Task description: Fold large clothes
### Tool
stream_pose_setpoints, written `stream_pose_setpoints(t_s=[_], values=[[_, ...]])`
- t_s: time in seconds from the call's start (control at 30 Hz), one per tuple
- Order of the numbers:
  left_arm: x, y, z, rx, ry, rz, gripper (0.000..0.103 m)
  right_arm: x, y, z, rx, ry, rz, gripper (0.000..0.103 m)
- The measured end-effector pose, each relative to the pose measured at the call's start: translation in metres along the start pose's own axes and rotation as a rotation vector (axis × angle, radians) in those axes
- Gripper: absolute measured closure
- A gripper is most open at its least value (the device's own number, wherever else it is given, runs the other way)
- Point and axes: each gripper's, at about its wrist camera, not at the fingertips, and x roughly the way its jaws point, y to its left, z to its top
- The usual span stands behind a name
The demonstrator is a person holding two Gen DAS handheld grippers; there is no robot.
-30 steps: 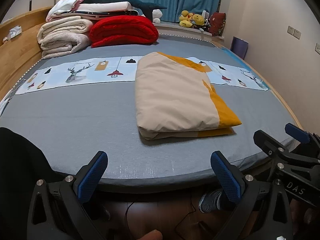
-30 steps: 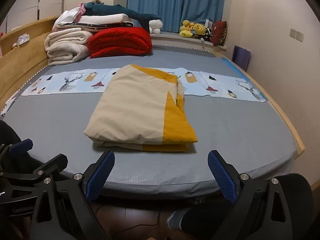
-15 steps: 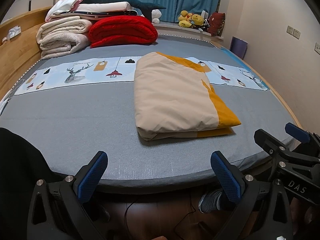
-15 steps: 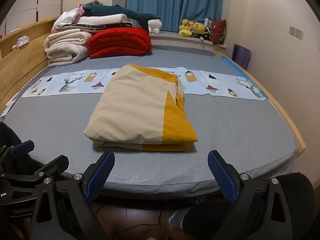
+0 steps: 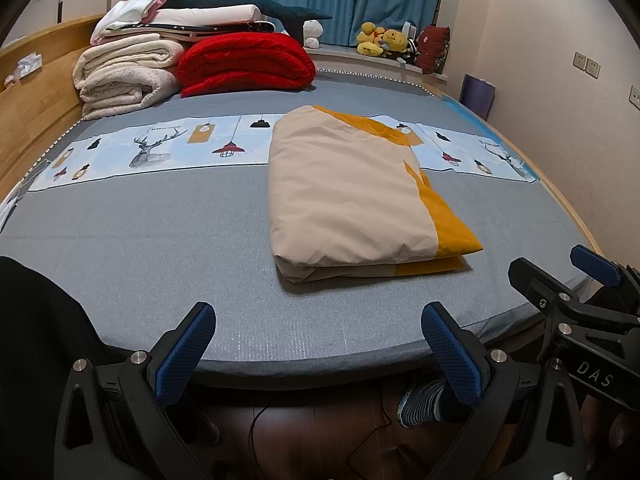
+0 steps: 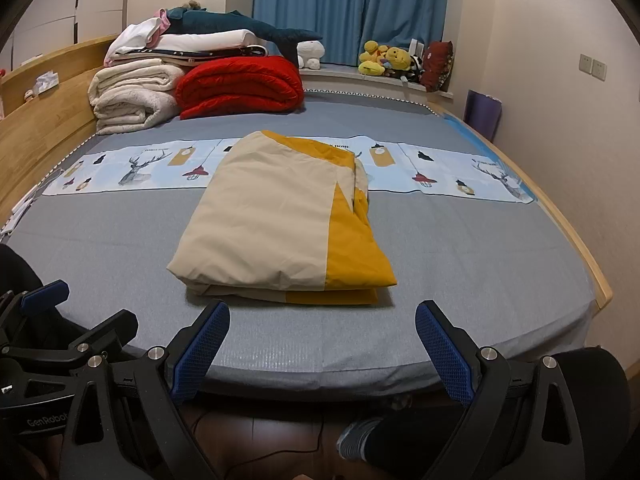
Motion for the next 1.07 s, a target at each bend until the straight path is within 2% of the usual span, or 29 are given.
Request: stream_pose_setpoints(t_s=[1.07], values=[[0.0008,-0.0001,0.0002,-0.004,0.001,-0.002,0.001,0.001,0.002,-0.0009,0.004,-0.003,-0.001,0.009]])
